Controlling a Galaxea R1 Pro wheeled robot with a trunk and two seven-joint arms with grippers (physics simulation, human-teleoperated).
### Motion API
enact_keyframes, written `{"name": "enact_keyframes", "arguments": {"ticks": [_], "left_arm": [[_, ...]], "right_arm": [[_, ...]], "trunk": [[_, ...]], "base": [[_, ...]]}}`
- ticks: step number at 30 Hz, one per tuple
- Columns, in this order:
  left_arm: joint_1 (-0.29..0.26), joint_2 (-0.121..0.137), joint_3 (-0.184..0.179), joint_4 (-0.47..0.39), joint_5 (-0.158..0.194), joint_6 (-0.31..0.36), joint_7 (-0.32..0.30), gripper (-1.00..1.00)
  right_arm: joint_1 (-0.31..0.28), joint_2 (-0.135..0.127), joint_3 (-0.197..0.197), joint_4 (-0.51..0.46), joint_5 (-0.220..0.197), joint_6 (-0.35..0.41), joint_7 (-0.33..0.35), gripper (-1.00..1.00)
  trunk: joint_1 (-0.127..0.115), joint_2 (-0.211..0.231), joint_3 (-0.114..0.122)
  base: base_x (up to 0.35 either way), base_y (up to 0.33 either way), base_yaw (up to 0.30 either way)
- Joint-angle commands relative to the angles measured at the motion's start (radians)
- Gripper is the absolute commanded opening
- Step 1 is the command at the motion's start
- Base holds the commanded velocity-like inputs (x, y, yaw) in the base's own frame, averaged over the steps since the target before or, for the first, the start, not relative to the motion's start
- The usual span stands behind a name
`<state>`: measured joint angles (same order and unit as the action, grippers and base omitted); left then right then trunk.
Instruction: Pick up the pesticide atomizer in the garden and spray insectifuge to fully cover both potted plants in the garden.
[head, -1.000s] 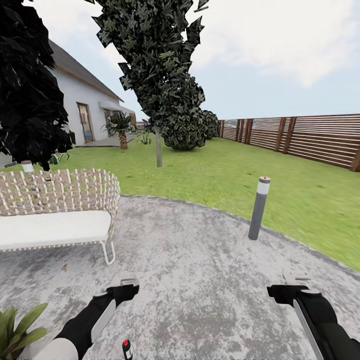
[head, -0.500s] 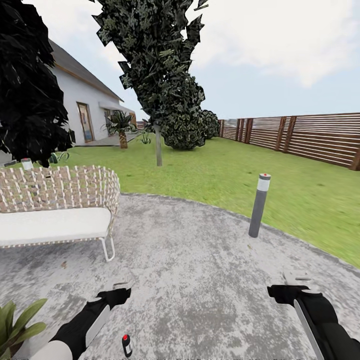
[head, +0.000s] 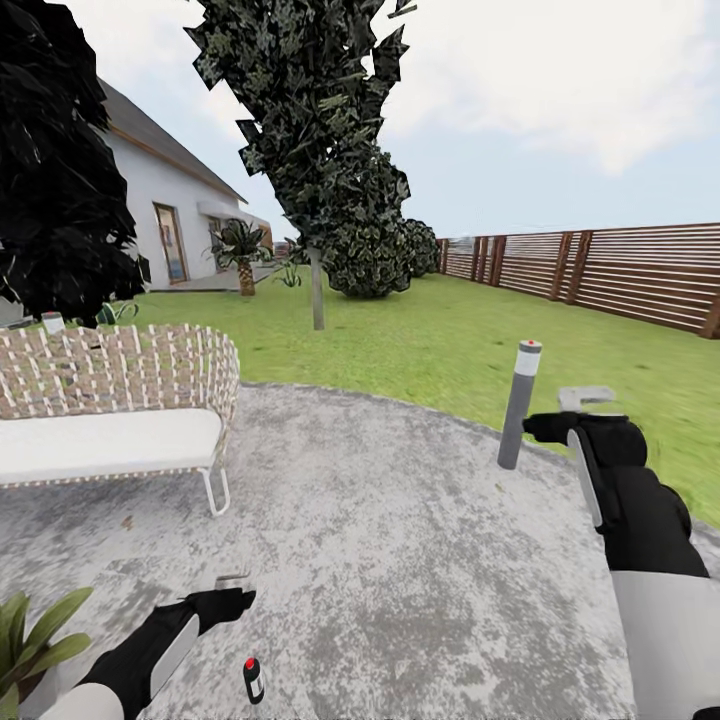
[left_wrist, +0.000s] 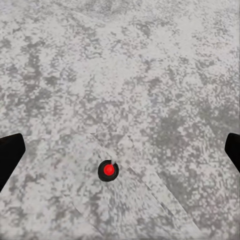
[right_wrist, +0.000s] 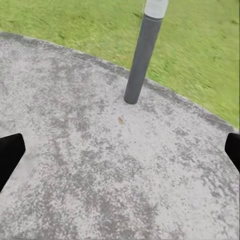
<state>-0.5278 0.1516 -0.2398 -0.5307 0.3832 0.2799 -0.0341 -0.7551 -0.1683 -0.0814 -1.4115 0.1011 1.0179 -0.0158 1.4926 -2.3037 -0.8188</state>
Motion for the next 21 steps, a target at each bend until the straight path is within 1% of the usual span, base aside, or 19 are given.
{"name": "enact_keyframes", "arguments": {"ticks": [1, 2, 3, 4, 6, 9, 13, 18, 20, 21], "left_arm": [[0.0, 0.0, 0.0, 0.0, 0.0, -0.002, 0.001, 1.0], [0.0, -0.001, 0.0, -0.001, 0.0, -0.003, 0.001, 1.0], [0.0, -0.005, -0.001, -0.012, -0.001, -0.001, -0.002, 1.0], [0.0, -0.007, -0.001, -0.013, -0.001, -0.002, 0.001, 1.0], [0.0, -0.01, 0.0, -0.009, 0.0, -0.004, 0.009, 1.0], [0.0, -0.01, 0.0, -0.004, 0.0, -0.022, 0.016, 1.0], [0.0, -0.012, -0.001, 0.006, 0.0, -0.1, 0.018, 1.0], [0.0, -0.012, -0.002, 0.007, -0.001, -0.116, 0.019, 1.0], [0.0, -0.012, -0.002, 0.007, 0.0, -0.117, 0.019, 1.0], [0.0, -0.012, -0.001, 0.007, 0.0, -0.118, 0.019, 1.0]], "right_arm": [[-0.001, 0.015, 0.001, 0.0, 0.01, -0.001, -0.001, 1.0], [-0.003, 0.024, 0.001, 0.0, 0.011, -0.003, -0.001, 1.0], [-0.086, 0.041, 0.002, 0.0, 0.004, -0.007, 0.0, 1.0], [-0.11, 0.043, 0.002, 0.0, 0.004, -0.007, 0.0, 1.0], [-0.129, 0.045, 0.004, 0.002, 0.002, -0.009, 0.0, 1.0], [-0.134, 0.045, 0.007, 0.006, 0.002, -0.011, 0.002, 1.0], [-0.136, 0.046, 0.001, 0.007, 0.0, -0.014, 0.006, 1.0], [-0.133, 0.048, -0.002, 0.01, -0.001, -0.027, 0.011, 1.0], [-0.12, 0.059, -0.002, 0.018, -0.002, -0.036, 0.01, 1.0], [-0.095, 0.075, -0.001, 0.036, -0.002, -0.042, 0.01, 1.0]], "trunk": [[0.004, -0.007, -0.003], [0.008, -0.014, -0.006], [0.012, -0.021, -0.009], [0.015, -0.028, -0.013], [0.023, -0.042, -0.019], [0.035, -0.063, -0.028], [0.05, -0.091, -0.041], [0.069, -0.126, -0.056], [0.077, -0.14, -0.063], [0.081, -0.147, -0.066]], "base": [[0.0, 0.0, 0.0], [0.0, 0.0, 0.0], [0.0, 0.0, 0.0], [0.0, 0.0, 0.0], [0.0, 0.0, 0.0], [0.0, 0.0, 0.0], [0.0, 0.0, 0.0], [0.0, 0.0, 0.0], [0.0, 0.0, 0.0], [0.0, 0.0, 0.0]]}}
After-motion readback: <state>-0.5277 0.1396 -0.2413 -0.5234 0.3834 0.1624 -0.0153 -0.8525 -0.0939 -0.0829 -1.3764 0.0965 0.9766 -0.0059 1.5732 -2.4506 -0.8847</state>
